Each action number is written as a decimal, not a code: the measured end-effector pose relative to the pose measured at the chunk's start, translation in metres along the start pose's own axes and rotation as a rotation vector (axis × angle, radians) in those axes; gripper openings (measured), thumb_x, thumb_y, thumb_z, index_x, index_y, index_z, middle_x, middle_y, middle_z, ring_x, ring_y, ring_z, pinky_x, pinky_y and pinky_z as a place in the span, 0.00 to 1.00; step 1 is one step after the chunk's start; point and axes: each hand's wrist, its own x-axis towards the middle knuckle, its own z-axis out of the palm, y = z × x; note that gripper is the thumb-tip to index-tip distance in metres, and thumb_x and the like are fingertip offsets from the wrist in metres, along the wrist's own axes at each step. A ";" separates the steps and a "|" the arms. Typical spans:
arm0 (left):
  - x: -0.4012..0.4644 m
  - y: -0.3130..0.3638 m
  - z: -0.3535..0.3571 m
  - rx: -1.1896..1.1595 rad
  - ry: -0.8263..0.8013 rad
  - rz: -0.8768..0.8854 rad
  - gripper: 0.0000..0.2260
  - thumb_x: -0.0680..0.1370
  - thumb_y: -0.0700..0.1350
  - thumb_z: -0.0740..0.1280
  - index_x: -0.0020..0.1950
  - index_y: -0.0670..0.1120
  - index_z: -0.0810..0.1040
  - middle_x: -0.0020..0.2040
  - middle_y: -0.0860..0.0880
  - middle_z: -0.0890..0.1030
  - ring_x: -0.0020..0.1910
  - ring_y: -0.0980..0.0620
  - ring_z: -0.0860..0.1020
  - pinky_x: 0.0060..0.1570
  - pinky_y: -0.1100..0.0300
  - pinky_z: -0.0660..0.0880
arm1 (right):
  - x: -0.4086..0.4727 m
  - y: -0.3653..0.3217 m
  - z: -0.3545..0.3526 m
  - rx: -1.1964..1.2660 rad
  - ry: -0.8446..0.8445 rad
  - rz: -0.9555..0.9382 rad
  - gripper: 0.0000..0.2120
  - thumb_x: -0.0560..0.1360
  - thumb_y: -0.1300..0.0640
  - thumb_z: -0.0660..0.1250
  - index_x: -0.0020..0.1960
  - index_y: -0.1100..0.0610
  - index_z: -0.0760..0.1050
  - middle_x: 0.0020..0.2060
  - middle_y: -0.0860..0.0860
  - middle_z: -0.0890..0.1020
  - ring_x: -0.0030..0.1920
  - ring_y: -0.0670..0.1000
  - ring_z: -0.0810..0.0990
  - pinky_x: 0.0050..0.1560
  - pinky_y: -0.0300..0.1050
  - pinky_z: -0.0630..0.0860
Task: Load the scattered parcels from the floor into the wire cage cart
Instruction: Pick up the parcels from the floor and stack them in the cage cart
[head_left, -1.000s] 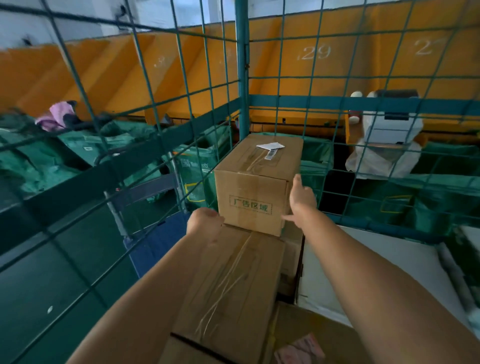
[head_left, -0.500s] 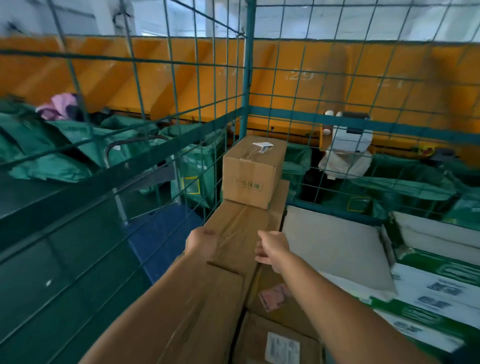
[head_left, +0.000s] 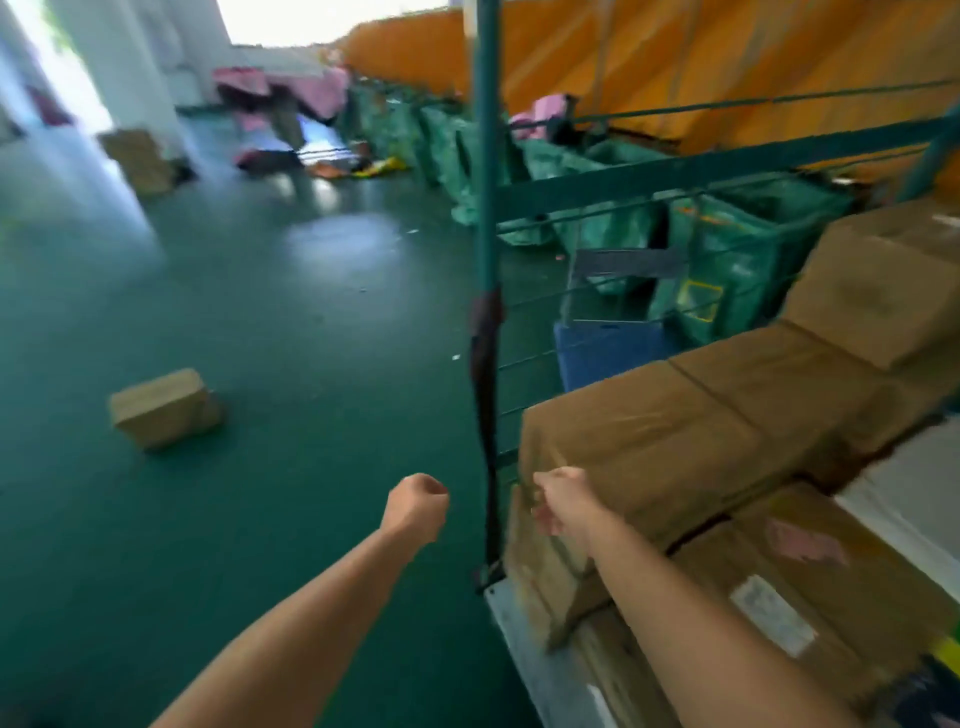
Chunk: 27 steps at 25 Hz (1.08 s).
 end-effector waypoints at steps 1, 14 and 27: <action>0.000 -0.023 -0.022 -0.017 0.033 -0.048 0.11 0.73 0.37 0.60 0.46 0.44 0.81 0.34 0.46 0.78 0.28 0.48 0.76 0.33 0.58 0.77 | -0.004 -0.001 0.027 -0.035 -0.033 -0.007 0.05 0.79 0.58 0.62 0.45 0.56 0.70 0.35 0.53 0.74 0.32 0.51 0.74 0.29 0.41 0.72; 0.074 -0.264 -0.295 -0.328 0.290 -0.344 0.10 0.74 0.36 0.59 0.50 0.44 0.77 0.43 0.46 0.80 0.38 0.47 0.79 0.44 0.54 0.80 | -0.027 -0.074 0.428 -0.326 -0.302 -0.018 0.02 0.79 0.60 0.62 0.48 0.57 0.72 0.38 0.52 0.77 0.38 0.52 0.77 0.39 0.45 0.79; 0.327 -0.307 -0.524 -0.380 0.356 -0.399 0.08 0.76 0.37 0.60 0.51 0.44 0.76 0.44 0.46 0.80 0.38 0.49 0.78 0.38 0.57 0.76 | 0.112 -0.235 0.733 -0.435 -0.470 -0.073 0.03 0.79 0.59 0.62 0.48 0.55 0.74 0.38 0.51 0.78 0.38 0.50 0.77 0.43 0.44 0.76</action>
